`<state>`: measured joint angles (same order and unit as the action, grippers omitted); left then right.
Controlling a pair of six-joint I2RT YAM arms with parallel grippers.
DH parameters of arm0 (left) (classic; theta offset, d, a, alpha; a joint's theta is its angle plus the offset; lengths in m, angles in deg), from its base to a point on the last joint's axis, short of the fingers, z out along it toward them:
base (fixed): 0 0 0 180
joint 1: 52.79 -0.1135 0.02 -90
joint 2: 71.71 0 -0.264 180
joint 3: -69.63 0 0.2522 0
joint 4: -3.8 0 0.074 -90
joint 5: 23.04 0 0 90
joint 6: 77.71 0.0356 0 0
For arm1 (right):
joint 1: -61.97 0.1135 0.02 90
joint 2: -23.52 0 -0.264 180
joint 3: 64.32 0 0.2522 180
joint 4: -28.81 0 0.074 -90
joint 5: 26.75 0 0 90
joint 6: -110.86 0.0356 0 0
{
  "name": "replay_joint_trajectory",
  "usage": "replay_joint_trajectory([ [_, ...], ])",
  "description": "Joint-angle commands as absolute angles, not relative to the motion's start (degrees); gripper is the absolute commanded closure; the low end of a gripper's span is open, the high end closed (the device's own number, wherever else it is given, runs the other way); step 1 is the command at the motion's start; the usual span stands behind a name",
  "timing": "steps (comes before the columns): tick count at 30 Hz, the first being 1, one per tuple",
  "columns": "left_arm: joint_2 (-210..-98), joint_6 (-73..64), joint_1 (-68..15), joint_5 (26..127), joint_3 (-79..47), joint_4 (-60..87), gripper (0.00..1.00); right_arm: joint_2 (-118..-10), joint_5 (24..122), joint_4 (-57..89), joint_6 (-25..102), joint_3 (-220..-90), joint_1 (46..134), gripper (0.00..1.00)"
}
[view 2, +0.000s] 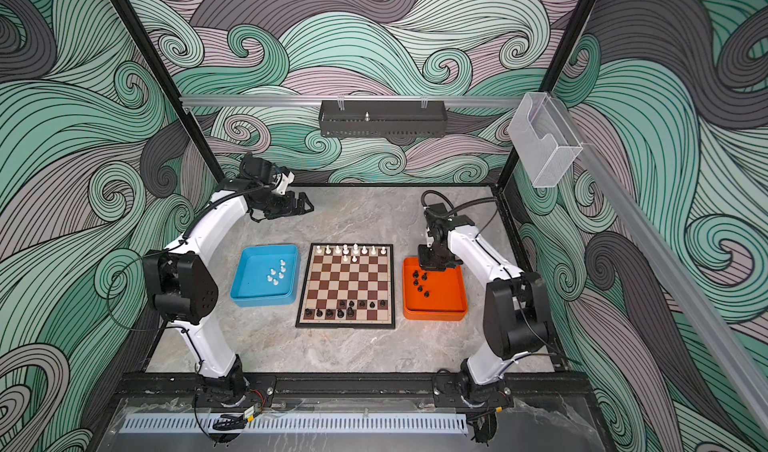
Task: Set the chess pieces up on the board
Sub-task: 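Close the right gripper on the black pawn and lift it, then carry the black pawn with the right gripper over the board's nearest rank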
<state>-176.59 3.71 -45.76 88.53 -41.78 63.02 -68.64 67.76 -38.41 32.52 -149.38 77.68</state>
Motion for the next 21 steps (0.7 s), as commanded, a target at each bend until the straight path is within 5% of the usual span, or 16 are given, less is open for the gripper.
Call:
replay_joint_trajectory([
  [1, -173.61, 4.47, -45.32, 86.11, -40.48, 63.96, 0.02, -66.7, 67.61, -42.64, 32.01, -151.31, 80.45, 0.85],
  [21, -161.38, 4.11, -45.32, 83.18, -28.84, 66.23, 0.02, -63.11, 66.28, -40.97, 42.17, -145.51, 104.01, 0.85],
])
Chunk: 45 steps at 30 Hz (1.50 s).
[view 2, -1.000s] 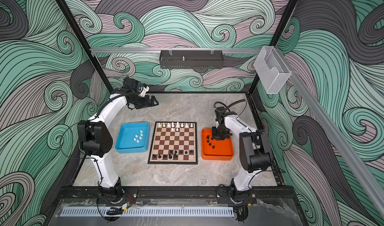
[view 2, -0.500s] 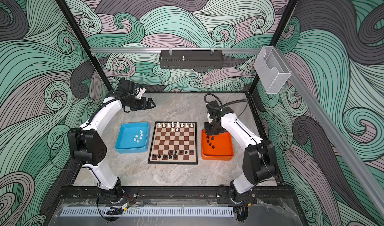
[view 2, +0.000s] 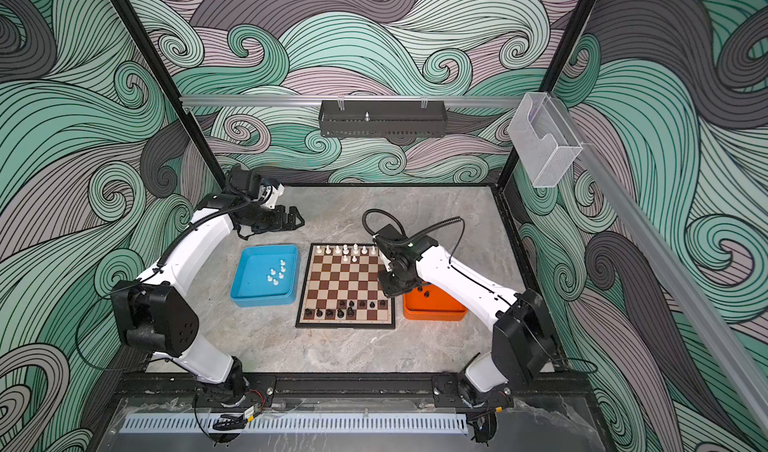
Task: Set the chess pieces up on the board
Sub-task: 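Carry the black pawn with the right gripper over the board's nearest rank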
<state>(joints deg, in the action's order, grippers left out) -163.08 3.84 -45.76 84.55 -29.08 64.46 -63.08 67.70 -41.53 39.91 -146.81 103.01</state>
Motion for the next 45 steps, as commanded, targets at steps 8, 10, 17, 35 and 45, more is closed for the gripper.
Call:
replay_joint_trajectory([
  [8, -158.63, 4.62, -45.34, 81.88, -26.27, 67.12, 0.02, -66.14, 64.87, -39.66, 43.04, -144.37, 108.22, 0.85],
  [10, -158.13, 4.8, -45.32, 81.77, -25.52, 67.13, 0.02, -66.66, 65.24, -38.93, 43.35, -143.89, 108.96, 0.85],
  [17, -156.75, 4.96, -45.32, 81.11, -24.2, 67.65, 0.02, -69.14, 65.91, -38.1, 43.45, -143.18, 110.39, 0.85],
  [35, -157.15, 5.06, -45.32, 80.9, -24.29, 68.58, 0.02, -74.72, 66.54, -35.81, 42.42, -142.53, 110.52, 0.85],
  [45, -157.41, 4.93, -45.32, 80.76, -24.2, 68.61, 0.02, -75.18, 66.64, -35.13, 42.47, -142.15, 110.5, 0.85],
])
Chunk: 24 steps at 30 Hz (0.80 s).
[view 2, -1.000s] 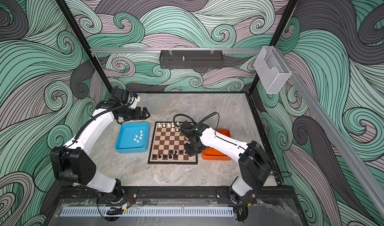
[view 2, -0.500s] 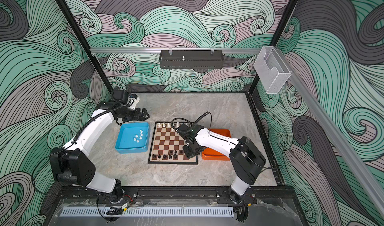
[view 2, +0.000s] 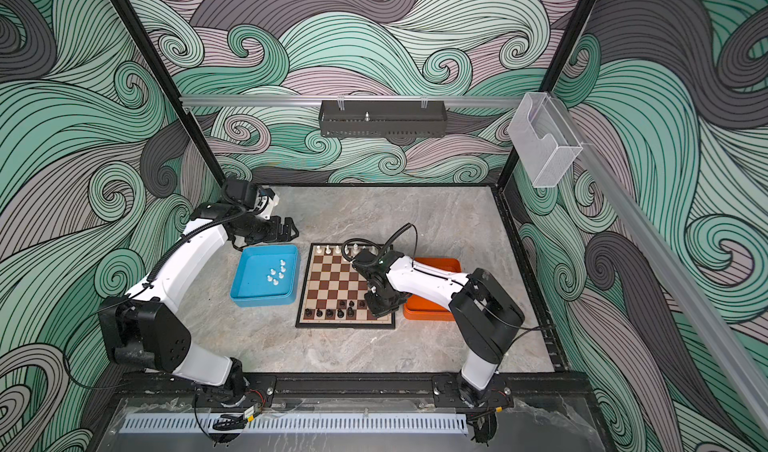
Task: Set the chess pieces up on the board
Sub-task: 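Carry the black pawn with the right gripper over the board's nearest rank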
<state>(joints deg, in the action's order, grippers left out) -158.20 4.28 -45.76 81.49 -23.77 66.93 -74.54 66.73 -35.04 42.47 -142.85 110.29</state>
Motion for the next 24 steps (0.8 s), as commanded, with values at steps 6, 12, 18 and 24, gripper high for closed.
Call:
replay_joint_trajectory([
  [6, -157.55, 5.05, -45.32, 80.84, -24.07, 68.58, 0.02, -75.6, 66.72, -34.96, 42.89, -141.97, 110.5, 0.84],
  [12, -157.43, 5.07, -45.32, 80.81, -23.88, 68.54, 0.02, -76.14, 66.87, -34.83, 43.1, -141.98, 110.5, 0.84],
  [18, -157.49, 5.13, -45.32, 80.76, -23.94, 68.54, 0.02, -76.5, 67.29, -34.71, 43.08, -142.06, 110.49, 0.83],
  [24, -157.49, 5.15, -45.32, 80.76, -23.71, 68.45, 0.02, -76.65, 67.51, -34.37, 43.03, -142.01, 110.58, 0.83],
])
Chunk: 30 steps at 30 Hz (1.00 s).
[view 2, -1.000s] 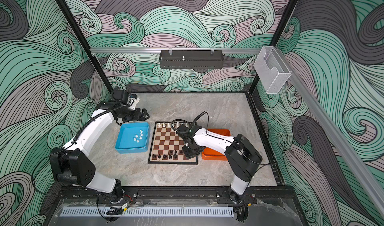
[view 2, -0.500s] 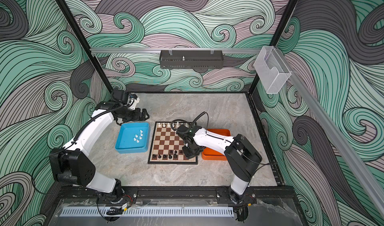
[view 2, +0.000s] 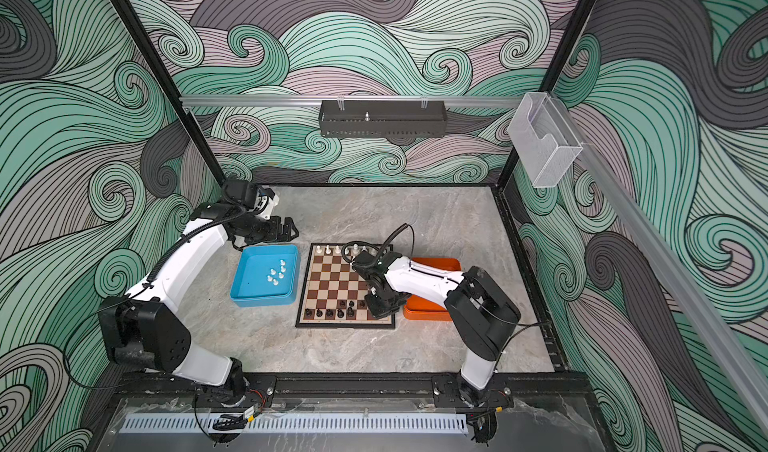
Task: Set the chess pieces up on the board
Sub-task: 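Carry the black pawn with the right gripper over the board's nearest rank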
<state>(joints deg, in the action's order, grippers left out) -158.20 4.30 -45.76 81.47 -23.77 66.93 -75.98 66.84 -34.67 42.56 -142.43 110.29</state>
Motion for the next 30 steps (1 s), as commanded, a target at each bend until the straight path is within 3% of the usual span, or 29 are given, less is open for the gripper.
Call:
replay_joint_trajectory([
  [1, -157.54, 5.12, -45.33, 80.76, -23.59, 68.45, 0.02, -76.75, 67.62, -34.31, 42.88, -142.06, 110.66, 0.83],
  [30, -157.51, 5.02, -45.32, 80.84, -23.46, 68.36, 0.02, -76.75, 68.0, -33.94, 42.22, -142.24, 111.19, 0.81],
])
